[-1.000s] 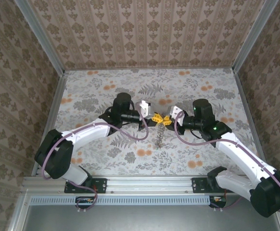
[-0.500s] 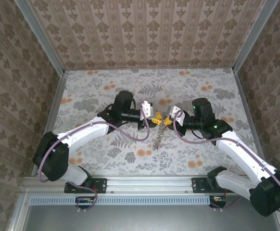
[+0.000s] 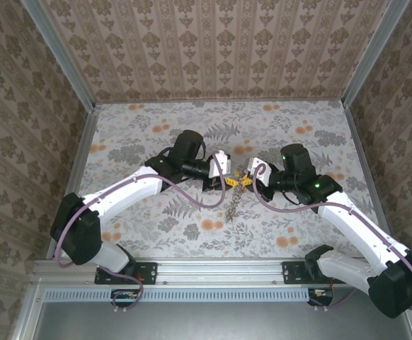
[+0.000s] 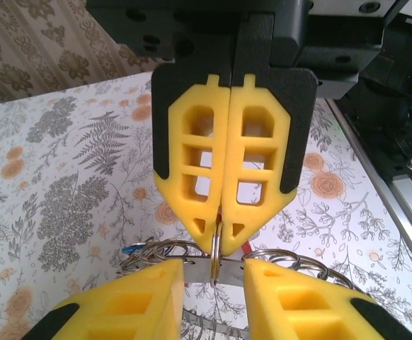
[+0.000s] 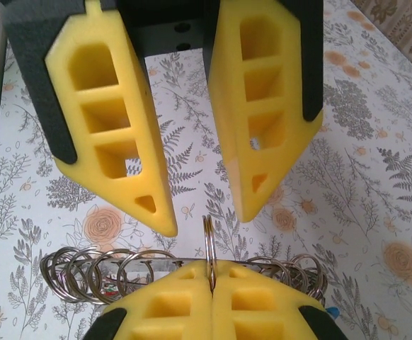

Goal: Put the keys on the keyring

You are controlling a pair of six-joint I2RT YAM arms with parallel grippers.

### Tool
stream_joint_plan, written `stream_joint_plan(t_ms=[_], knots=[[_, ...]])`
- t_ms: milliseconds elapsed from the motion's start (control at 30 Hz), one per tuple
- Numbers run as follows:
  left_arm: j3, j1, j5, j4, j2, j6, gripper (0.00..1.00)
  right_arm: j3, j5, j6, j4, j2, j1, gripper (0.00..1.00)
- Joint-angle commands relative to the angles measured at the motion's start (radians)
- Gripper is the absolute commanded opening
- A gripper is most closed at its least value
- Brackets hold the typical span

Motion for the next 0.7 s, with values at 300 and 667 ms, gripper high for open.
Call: stream_joint_plan(t_ms=[300,667], knots=[[0.075,-0.027,-0.009,-0.067,0.042,0.044,0.18,0.047,0.000,0.001,0.025,-0.005,0.021,0.00],[0.026,-0.007,0.020,0.010,0.007,0.010,0.00,0.011,0.063,-0.032,0.008,-0.025,0.022,0.08]])
